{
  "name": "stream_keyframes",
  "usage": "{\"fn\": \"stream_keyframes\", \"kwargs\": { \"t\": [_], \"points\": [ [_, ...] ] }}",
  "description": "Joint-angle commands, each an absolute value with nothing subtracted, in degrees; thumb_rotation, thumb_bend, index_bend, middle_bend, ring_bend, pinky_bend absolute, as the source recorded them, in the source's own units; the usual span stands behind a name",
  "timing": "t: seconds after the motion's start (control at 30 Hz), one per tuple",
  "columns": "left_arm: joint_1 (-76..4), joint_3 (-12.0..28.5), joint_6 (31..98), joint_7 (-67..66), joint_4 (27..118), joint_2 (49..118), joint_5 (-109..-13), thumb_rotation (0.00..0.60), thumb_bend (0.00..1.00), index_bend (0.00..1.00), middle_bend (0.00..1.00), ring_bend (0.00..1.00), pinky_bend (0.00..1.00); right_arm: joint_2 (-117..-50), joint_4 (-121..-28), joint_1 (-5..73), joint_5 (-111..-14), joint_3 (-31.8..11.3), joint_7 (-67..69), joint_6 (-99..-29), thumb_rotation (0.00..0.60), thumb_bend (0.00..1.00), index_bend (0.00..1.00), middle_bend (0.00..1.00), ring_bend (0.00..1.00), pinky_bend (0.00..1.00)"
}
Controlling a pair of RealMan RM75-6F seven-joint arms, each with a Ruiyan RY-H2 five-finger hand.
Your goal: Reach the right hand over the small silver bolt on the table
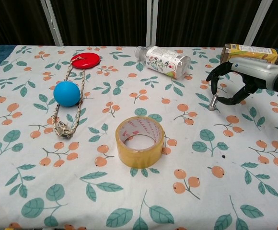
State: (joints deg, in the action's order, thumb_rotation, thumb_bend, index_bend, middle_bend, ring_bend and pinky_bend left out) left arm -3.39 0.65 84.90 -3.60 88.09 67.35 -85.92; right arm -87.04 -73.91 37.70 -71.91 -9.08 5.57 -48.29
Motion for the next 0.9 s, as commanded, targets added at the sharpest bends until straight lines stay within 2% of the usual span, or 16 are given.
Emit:
{"fn": "stream_keyframes", "kwargs": {
  "t": [0.03,0.17,0.47,0.57,0.67,0.9],
  "points": [
    [-3.40,0.64,84.87,-3.70,88.11,67.36,-85.91,0.600,0.09,0.18,0.14,0.00,0.02,-86.92,-73.91,37.75,-72.15,-9.01,5.87,-48.21,0.600,0.38,0.52,0.20,0.00,0.00],
    [-3.44,0.68,84.83,-3.90,88.26,67.25,-85.89,0.600,0.09,0.18,0.14,0.00,0.02,-86.60,-74.16,37.66,-72.77,-8.85,6.38,-48.53,0.600,0.38,0.44,0.20,0.00,0.00],
    [-3.49,0.70,84.77,-4.33,88.56,67.19,-85.85,0.600,0.09,0.18,0.14,0.00,0.01,-86.17,-74.61,37.56,-73.50,-8.58,6.95,-48.92,0.600,0.38,0.40,0.20,0.00,0.00],
    [-3.49,0.75,84.89,-4.33,88.65,67.11,-85.92,0.600,0.09,0.18,0.14,0.00,0.01,-85.14,-76.04,37.08,-74.69,-8.38,7.04,-50.39,0.600,0.38,0.33,0.19,0.00,0.00],
    [-3.48,0.92,85.11,-4.26,88.64,67.07,-85.90,0.600,0.09,0.18,0.14,0.00,0.02,-82.43,-79.05,35.48,-77.10,-8.20,6.64,-54.74,0.600,0.38,0.25,0.16,0.00,0.00],
    [-3.24,1.53,86.18,-4.22,88.35,67.53,-85.64,0.600,0.09,0.18,0.14,0.00,0.02,-72.83,-86.90,25.69,-80.98,-6.25,-0.23,-71.90,0.600,0.39,0.24,0.17,0.01,0.01]
  ]
}}
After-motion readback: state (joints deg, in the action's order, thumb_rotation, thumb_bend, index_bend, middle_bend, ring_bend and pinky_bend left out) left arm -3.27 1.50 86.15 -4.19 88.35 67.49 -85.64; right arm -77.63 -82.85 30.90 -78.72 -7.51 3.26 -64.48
